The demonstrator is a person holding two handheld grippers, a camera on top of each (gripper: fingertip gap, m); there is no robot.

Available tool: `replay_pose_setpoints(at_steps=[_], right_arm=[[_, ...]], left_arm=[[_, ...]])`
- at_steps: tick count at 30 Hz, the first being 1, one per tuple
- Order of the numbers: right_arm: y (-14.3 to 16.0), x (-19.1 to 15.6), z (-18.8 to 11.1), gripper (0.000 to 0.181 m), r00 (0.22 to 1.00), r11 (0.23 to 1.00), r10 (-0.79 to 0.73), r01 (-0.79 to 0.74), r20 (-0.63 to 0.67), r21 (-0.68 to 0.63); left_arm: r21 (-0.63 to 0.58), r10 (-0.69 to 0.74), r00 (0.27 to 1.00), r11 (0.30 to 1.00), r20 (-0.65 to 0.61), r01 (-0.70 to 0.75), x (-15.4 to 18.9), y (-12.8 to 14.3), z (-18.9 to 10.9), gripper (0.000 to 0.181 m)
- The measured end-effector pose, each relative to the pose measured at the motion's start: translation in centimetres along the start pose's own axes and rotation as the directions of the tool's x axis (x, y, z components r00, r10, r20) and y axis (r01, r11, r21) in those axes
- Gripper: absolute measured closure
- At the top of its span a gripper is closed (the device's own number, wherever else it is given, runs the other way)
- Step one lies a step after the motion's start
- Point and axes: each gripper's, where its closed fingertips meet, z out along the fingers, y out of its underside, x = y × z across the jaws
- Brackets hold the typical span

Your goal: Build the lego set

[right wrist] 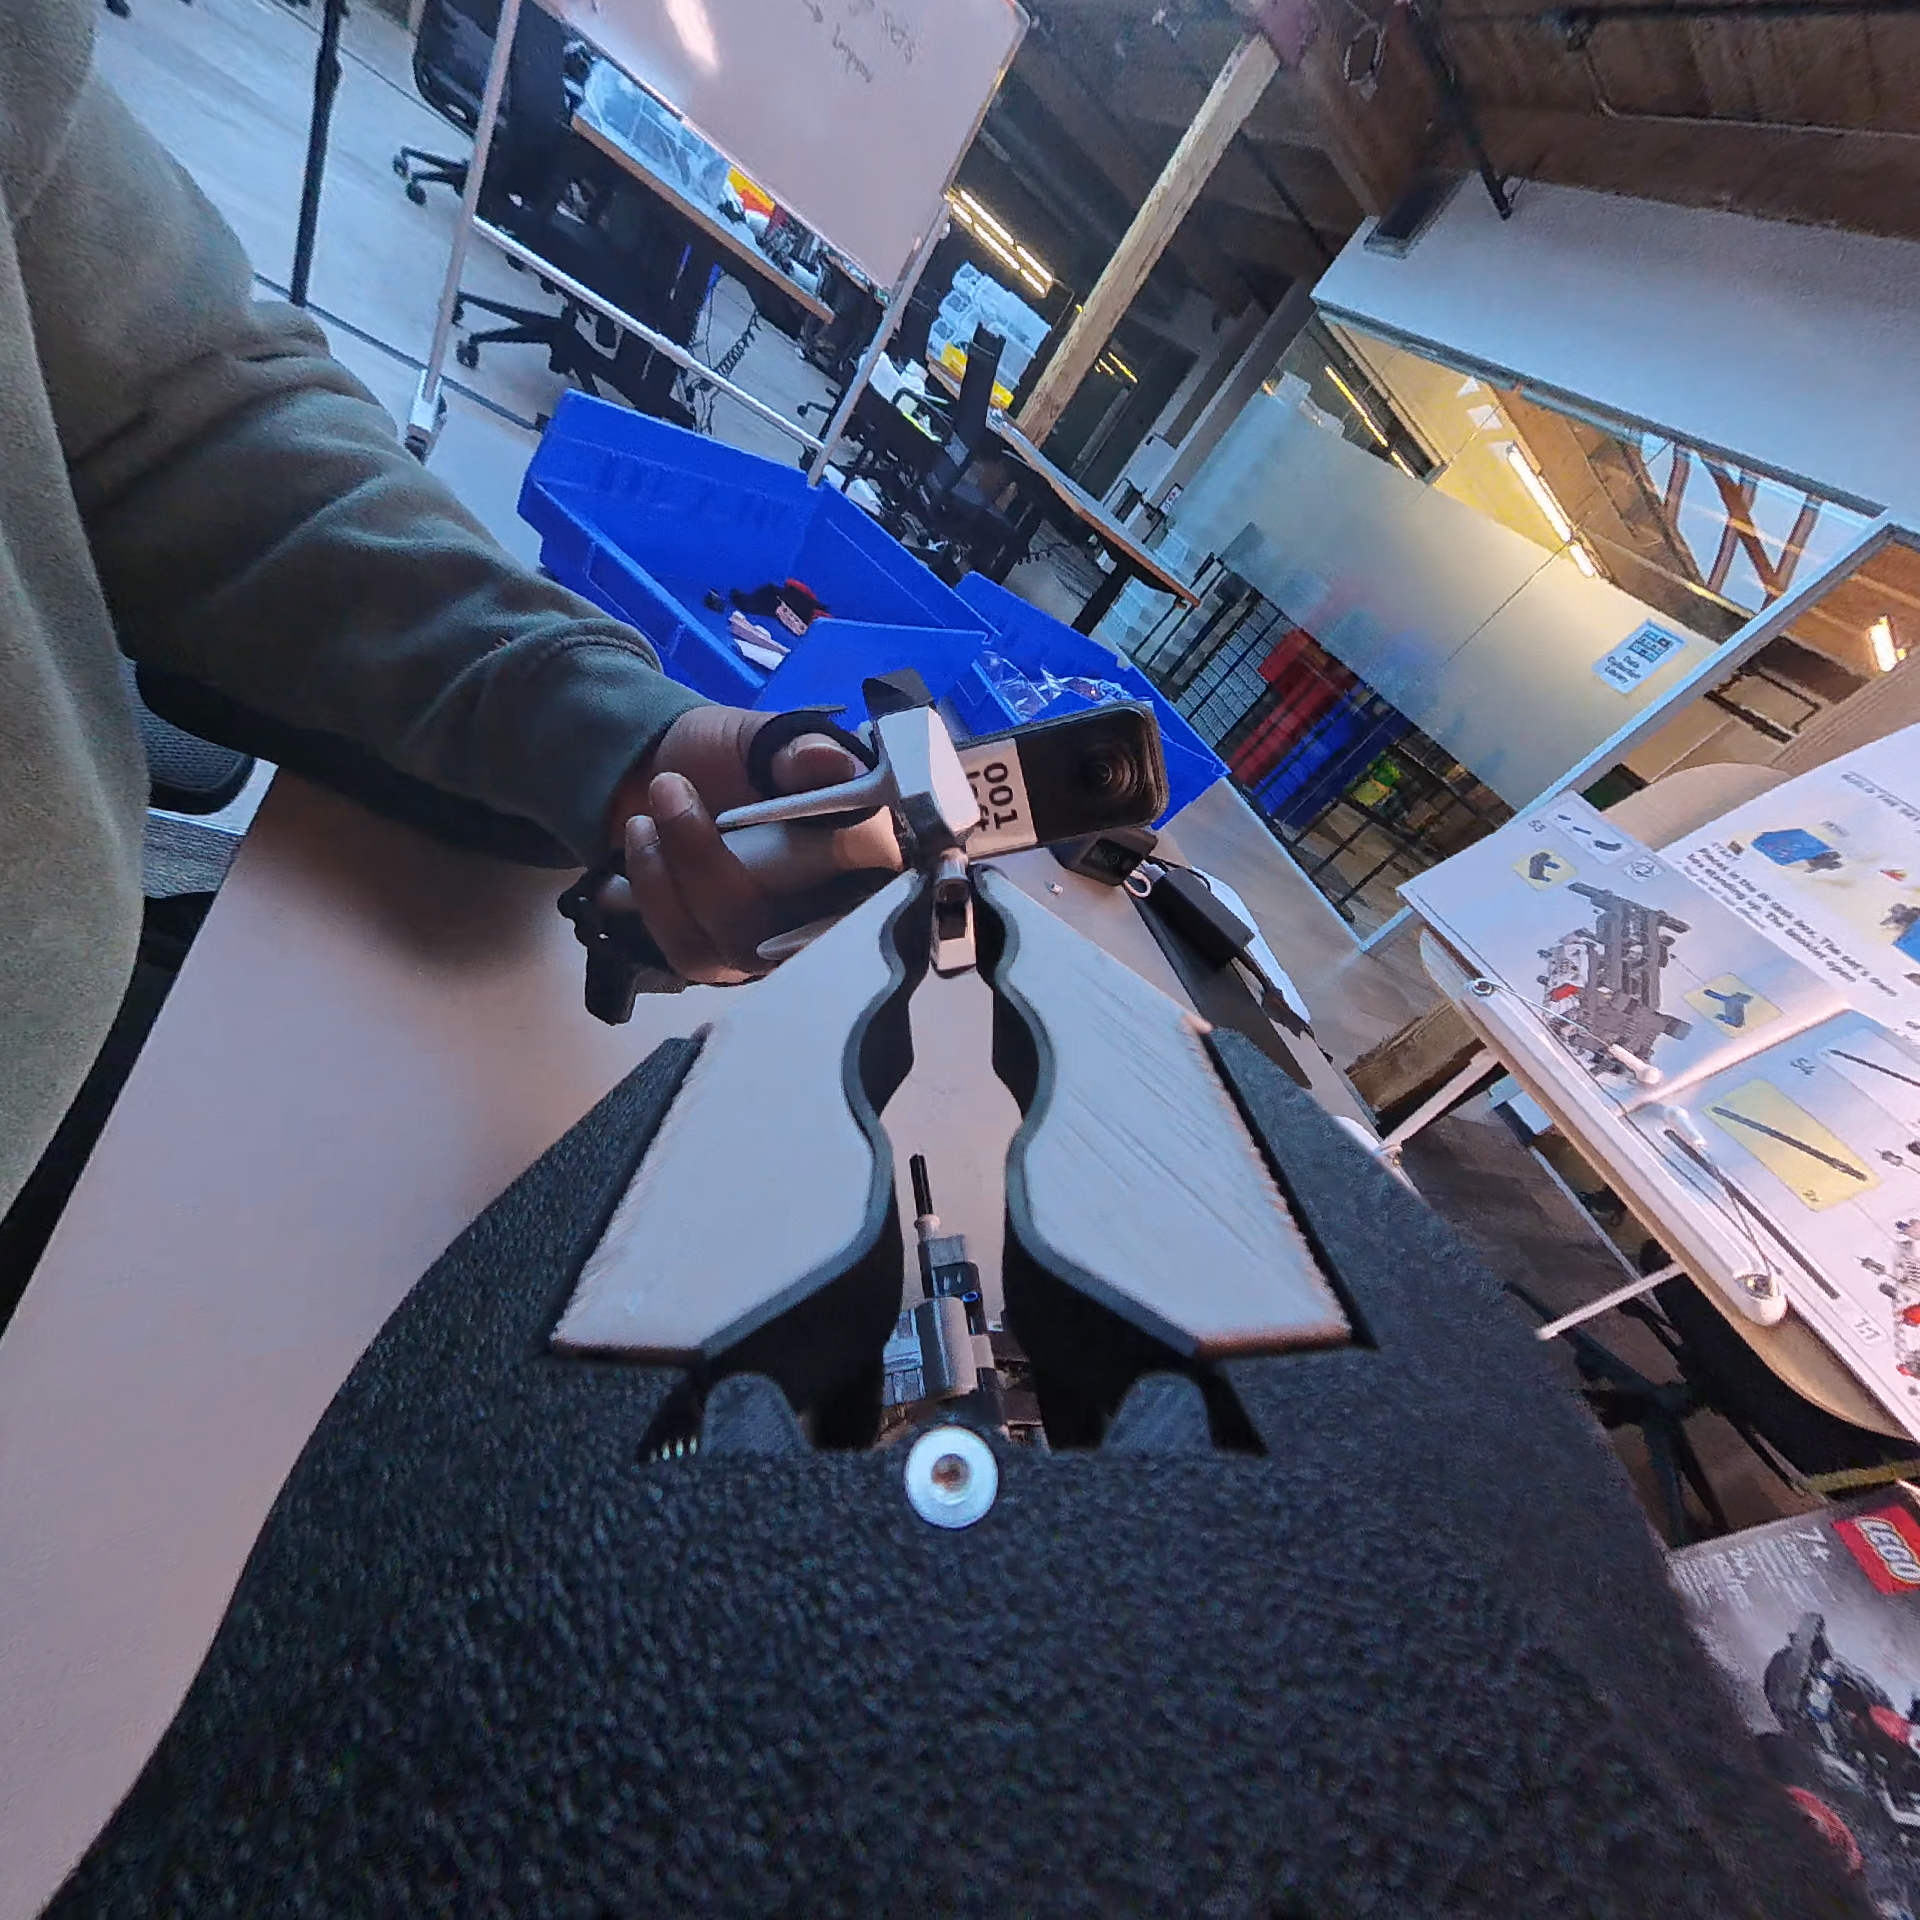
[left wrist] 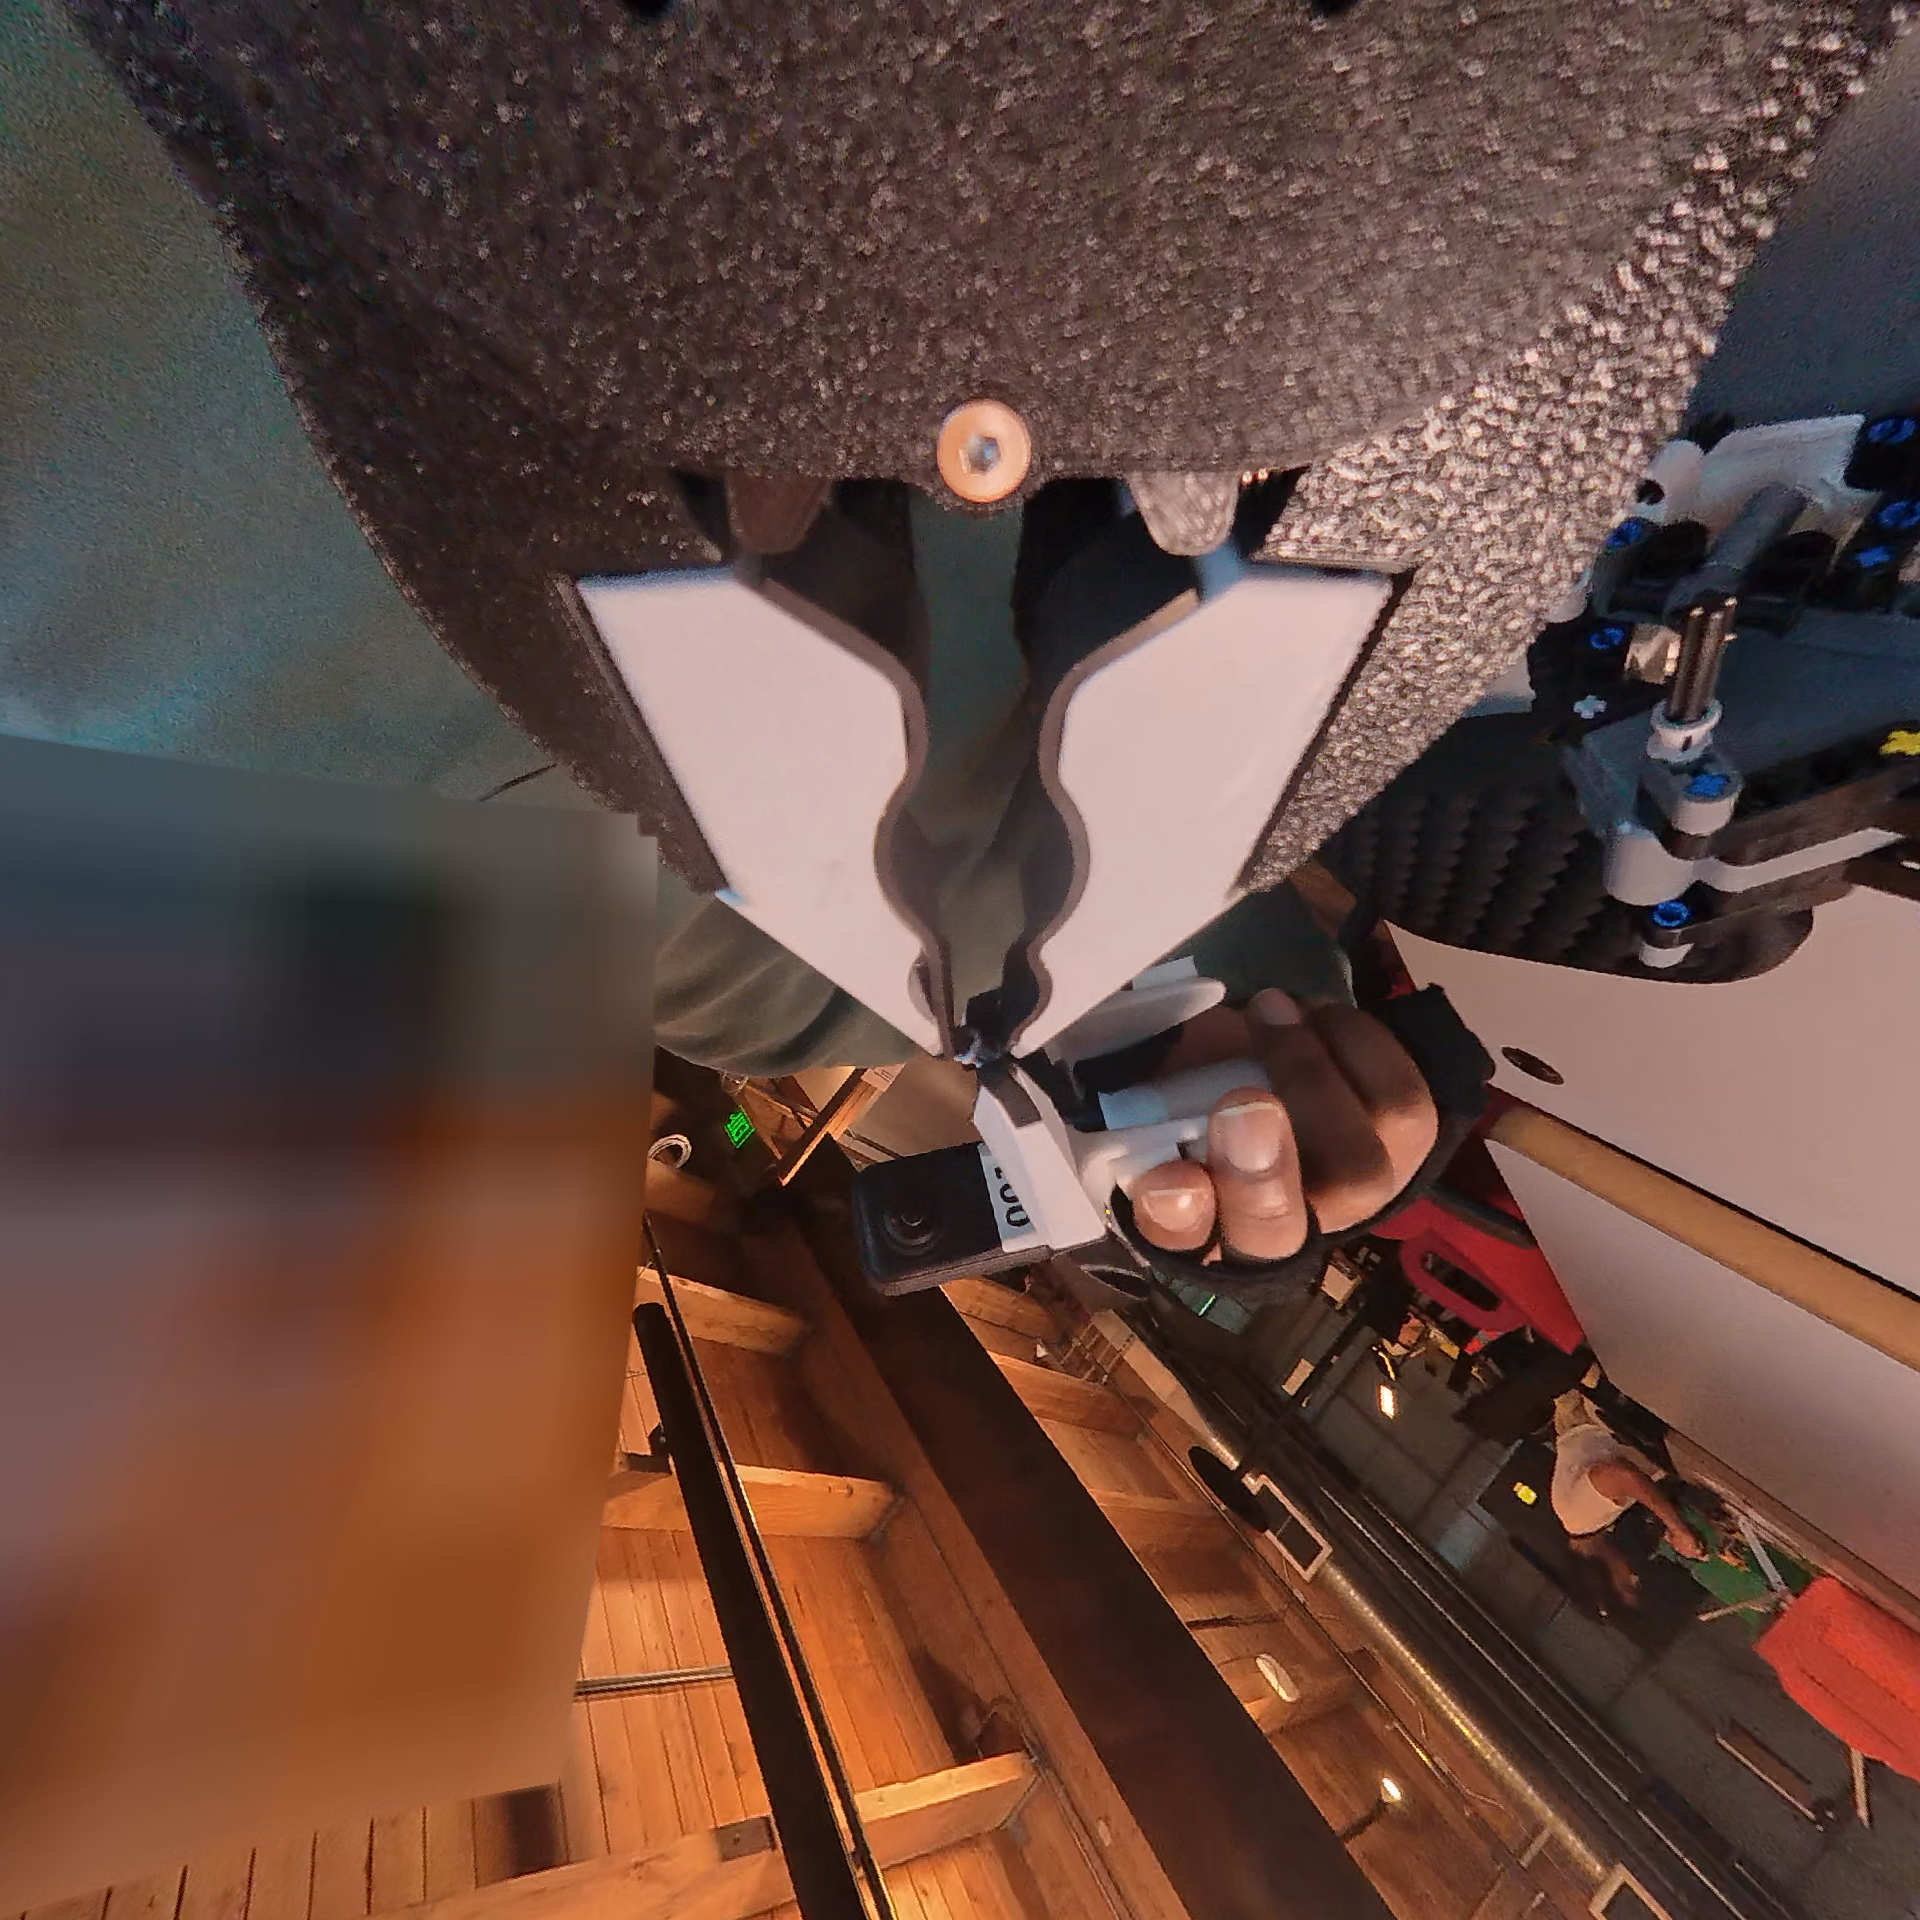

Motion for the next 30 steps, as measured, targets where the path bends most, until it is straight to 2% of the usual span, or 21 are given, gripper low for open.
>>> replay_pose_setpoints(at_steps=[10, 13, 14, 16, 18, 20, 23, 26, 30], right_arm=[[-0.8, -0.3, -0.7, 0.175, 1.000, 0.999, -0.010, 0.009, 0.013, 0.035], [-0.3, 0.4, -0.9, 0.175, 1.000, 1.000, 0.017, -0.017, -0.013, 0.008], [0.0, 1.0, -1.3, 0.175, 0.999, 0.999, 0.036, -0.036, -0.030, -0.002], [1.6, 2.6, -2.7, 0.175, 0.995, 0.996, 0.066, -0.070, -0.071, -0.057], [4.7, 3.2, -4.5, 0.175, 0.991, 0.980, 0.117, -0.124, -0.058, -0.155], [7.9, 3.0, -6.3, 0.175, 0.981, 0.954, 0.188, -0.192, -0.038, -0.229], [10.8, 1.7, -7.6, 0.175, 0.951, 0.919, 0.310, -0.298, 0.007, -0.259], [12.1, 0.7, -7.4, 0.175, 0.945, 0.914, 0.326, -0.307, 0.030, -0.265], [12.5, 0.5, -6.7, 0.175, 0.942, 0.919, 0.331, -0.308, 0.057, -0.246]], left_arm=[[0.002, -0.020, 0.999, 1.000, -0.050, 0.020, 0.5, 0.2, 0.5, 0.174], [0.017, 0.038, 0.999, 0.999, 0.027, -0.038, -0.2, -0.4, -0.1, 0.177], [0.002, 0.090, 0.993, 0.996, 0.077, -0.090, -0.4, -0.7, -0.4, 0.171], [-0.119, 0.243, 0.934, 0.968, 0.261, -0.219, -2.2, -0.6, -1.5, 0.159], [-0.307, 0.415, 0.788, 0.904, 0.455, -0.299, -5.0, -0.1, -3.4, 0.157], [-0.483, 0.539, 0.644, 0.827, 0.542, -0.286, -7.4, 0.9, -5.3, 0.155], [-0.550, 0.568, 0.607, 0.799, 0.557, -0.243, -9.0, 2.0, -5.9, 0.158], [-0.598, 0.591, 0.566, 0.775, 0.575, -0.203, -10.4, 2.6, -6.7, 0.159], [-0.608, 0.593, 0.584, 0.768, 0.555, -0.202, -10.6, 3.1, -6.5, 0.165]])
